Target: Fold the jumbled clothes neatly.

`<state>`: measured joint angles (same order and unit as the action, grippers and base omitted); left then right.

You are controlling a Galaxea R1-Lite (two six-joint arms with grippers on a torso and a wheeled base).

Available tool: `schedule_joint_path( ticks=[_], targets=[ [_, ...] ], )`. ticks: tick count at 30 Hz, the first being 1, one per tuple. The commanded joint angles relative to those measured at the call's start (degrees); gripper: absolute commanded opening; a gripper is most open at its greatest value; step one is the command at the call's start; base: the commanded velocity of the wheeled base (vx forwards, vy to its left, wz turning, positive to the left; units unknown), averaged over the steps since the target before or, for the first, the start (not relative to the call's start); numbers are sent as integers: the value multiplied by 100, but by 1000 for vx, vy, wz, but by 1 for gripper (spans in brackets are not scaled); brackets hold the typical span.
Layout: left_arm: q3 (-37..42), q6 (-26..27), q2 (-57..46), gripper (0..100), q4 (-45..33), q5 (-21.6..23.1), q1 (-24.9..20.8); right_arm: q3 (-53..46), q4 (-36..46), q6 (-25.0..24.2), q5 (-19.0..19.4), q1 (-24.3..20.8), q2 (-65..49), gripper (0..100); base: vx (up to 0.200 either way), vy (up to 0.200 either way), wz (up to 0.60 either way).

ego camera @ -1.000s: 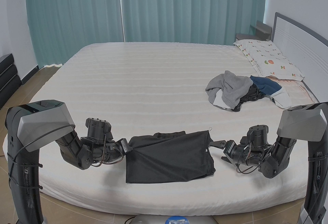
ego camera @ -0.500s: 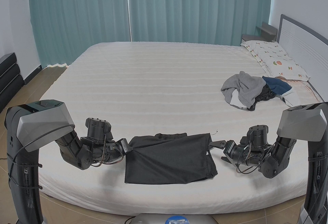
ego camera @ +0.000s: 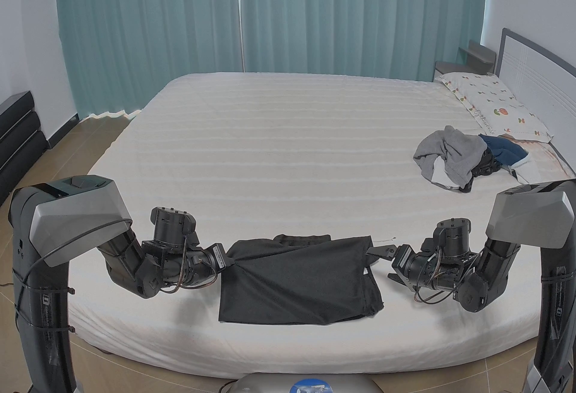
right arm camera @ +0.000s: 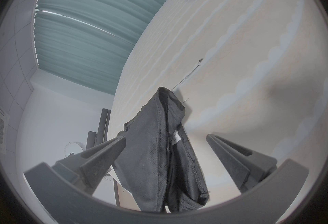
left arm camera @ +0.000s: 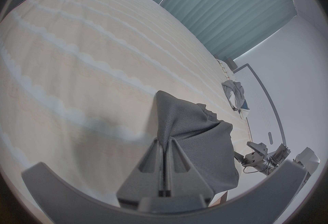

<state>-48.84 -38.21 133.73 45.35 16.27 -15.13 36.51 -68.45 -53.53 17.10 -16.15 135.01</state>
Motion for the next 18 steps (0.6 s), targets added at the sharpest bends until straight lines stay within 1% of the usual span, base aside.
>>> schedule_joint_path(
  ticks=[1,13,18],
  targets=[
    [6,-3,21,0,0,-1,1,14,-2,0,4,-2,8,100,0,200,0],
    [85,6,-14,0,0,-1,-43,93,-2,-8,4,-46,8,100,0,200,0],
    [173,15,-40,0,9,-1,-96,84,-2,-17,12,-46,8,100,0,0,0]
  ],
)
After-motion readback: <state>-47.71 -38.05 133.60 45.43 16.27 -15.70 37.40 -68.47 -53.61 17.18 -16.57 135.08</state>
